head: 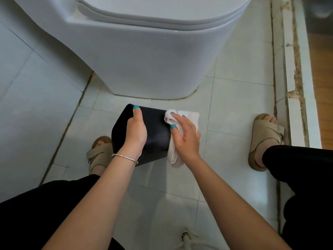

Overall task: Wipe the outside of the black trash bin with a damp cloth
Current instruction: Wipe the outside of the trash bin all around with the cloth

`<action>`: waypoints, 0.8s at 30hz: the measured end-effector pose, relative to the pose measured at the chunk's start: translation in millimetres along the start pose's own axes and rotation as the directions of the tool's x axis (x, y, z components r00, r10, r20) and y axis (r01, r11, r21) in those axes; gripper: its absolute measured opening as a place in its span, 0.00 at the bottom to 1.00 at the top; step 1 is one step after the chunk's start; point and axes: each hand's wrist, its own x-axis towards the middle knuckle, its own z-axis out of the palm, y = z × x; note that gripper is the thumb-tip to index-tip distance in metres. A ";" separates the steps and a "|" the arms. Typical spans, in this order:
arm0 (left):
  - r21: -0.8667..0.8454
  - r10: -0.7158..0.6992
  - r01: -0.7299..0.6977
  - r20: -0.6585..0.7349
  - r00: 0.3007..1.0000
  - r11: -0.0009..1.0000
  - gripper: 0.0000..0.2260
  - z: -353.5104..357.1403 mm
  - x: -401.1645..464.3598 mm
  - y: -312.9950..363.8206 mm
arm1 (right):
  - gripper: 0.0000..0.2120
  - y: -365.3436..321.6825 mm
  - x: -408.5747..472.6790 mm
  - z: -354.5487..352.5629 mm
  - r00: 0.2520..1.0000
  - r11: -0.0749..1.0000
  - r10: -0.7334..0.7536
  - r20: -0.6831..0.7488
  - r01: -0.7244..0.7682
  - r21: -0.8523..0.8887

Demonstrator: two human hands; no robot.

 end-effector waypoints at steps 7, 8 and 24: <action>0.043 0.014 -0.015 0.026 1.000 0.999 0.20 2.1 -2.0 4.1 | 0.16 40.6 36.7 -18.3 0.991 0.990 0.133 -0.034 -0.131 0.058; 0.039 0.012 -0.013 0.027 1.000 0.999 0.20 1.6 -2.9 3.5 | 0.16 44.5 41.8 -22.9 0.987 0.985 0.157 -0.017 -0.155 0.074; 0.224 0.082 -0.115 0.154 0.985 0.968 0.25 -12.0 -4.4 2.1 | 0.18 43.4 17.1 -68.7 0.924 0.891 0.379 -0.053 -0.348 0.292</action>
